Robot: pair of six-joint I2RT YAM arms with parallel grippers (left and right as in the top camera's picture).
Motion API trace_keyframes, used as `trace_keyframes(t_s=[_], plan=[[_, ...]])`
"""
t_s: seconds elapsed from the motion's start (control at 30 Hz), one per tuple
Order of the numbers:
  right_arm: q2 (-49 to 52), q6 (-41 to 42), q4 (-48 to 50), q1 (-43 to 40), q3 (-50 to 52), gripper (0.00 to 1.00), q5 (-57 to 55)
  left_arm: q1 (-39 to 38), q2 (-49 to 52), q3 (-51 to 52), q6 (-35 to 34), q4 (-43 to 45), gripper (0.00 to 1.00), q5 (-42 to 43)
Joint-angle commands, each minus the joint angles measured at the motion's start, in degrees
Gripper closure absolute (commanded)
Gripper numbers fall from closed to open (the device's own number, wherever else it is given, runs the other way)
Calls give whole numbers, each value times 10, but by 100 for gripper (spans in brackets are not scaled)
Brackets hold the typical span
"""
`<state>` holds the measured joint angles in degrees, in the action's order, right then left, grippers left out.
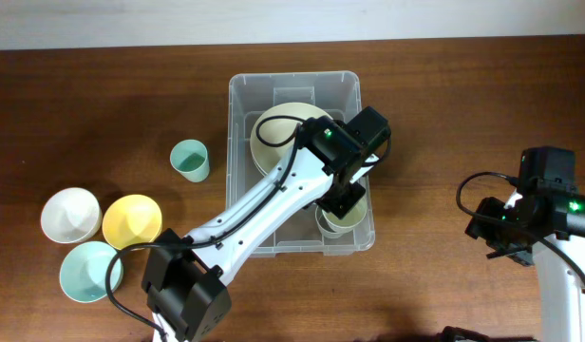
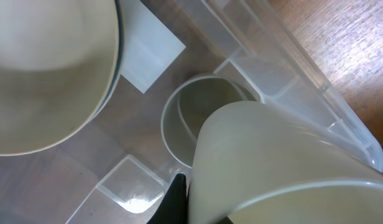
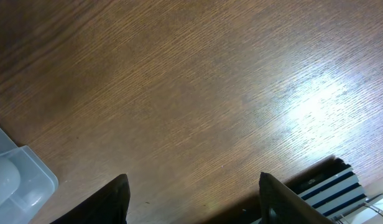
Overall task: Pack container
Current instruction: 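Carry the cream cup into the container and lower it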
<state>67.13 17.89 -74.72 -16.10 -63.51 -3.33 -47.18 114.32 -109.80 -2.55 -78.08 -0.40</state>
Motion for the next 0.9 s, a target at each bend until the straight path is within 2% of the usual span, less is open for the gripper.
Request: trace_keyframes(t_s=[0.0,0.6,0.67,0.73,0.77,0.87], plan=[[0,-5,-1,-2,2,38,1,5,2,0,11,4,99,-9],[0,-5,0,-2,2,38,1,27,2,0,11,5,99,-9],[0,-5,0,-2,2,38,1,27,2,0,11,5,92,-9],[0,-5,0,-2,2,38,1,27,2,0,11,5,74,-9],[0,-5,0,-2,2,38,1,27,2,0,11,5,60,-9],[0,-5,0,-2,2,38,1,27,2,0,11,5,48,-9]])
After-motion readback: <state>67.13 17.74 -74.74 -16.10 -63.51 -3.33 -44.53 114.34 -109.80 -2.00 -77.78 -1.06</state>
